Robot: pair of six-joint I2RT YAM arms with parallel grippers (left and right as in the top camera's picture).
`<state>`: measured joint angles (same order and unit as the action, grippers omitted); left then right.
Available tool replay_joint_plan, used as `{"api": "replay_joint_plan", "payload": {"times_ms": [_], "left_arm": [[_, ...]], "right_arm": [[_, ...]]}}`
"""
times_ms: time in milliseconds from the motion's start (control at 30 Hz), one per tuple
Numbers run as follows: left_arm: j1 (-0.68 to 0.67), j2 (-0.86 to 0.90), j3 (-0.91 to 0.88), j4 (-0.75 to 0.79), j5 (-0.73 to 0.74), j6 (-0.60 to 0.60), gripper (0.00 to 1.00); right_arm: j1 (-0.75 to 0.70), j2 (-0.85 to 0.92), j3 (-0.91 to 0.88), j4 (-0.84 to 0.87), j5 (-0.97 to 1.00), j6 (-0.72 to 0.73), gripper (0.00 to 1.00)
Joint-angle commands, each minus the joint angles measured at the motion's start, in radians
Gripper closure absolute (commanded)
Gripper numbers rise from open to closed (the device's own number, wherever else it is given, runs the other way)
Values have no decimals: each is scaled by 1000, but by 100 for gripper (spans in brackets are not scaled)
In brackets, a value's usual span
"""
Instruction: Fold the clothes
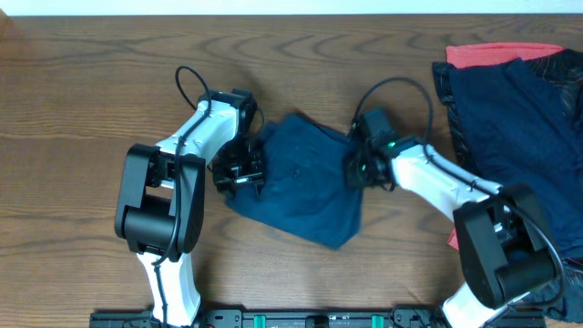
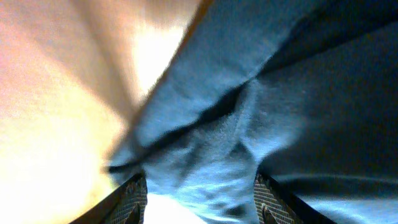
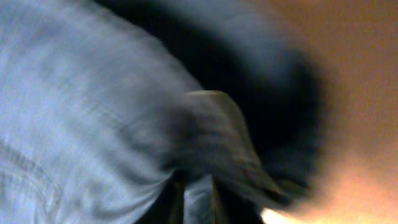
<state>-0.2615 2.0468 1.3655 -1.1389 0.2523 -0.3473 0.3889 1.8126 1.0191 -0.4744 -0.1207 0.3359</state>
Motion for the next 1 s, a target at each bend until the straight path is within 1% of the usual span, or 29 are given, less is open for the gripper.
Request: {"api": "replay_joint_plan", "payload": {"times_ms": [0,67,133,233,267,300,333,367,400,433,467,533,567,667,767,867,967], "left_arm": [[-3,-2,-6,-31,35,-21,43],[-3,-45,-6,-38,35,-20,42],[-3,-113,-5,-25,35,-20,42],[-3,-240,-6,43,34,0,36],[-3,-270,-6,73,30,11,29],[-3,-309,-6,122,10,14,14],[-3,-328,-6,154,-4,14,9],[-3,-346,-6,190,-13,20,1],[-3,-357,-6,229,-13,48,2],[-3,-360,-6,261,-10,76,2],[-3,-358,-6,281,-10,105,2],[-3,-336,-6,305,-10,175,2],[-3,-323,-6,310,-10,203,2],[2,-268,-6,327,-8,264,2],[12,-200,-6,362,56,342,2],[23,-127,-6,406,108,391,2],[31,-56,-6,447,119,396,2]], "right_arm": [[-58,25,68,10,77,-2,74],[-69,24,137,-39,27,-39,71],[-70,20,216,-126,16,-71,70],[-70,7,311,-246,27,-83,68],[-70,0,330,-270,29,-83,67],[-70,-12,360,-304,35,-82,66],[-70,-20,371,-317,35,-82,66],[-70,-31,388,-335,35,-82,64],[-70,-46,400,-351,35,-82,60],[-70,-59,409,-362,35,-82,42],[-70,-72,414,-371,35,-82,38],[-70,-102,416,-388,35,-83,38],[-70,-114,416,-396,42,-83,36],[-70,-149,416,-429,72,-83,34],[-70,-179,416,-457,84,-82,33],[-70,-204,416,-481,100,-82,33],[-70,-219,416,-507,126,-82,32]]}}
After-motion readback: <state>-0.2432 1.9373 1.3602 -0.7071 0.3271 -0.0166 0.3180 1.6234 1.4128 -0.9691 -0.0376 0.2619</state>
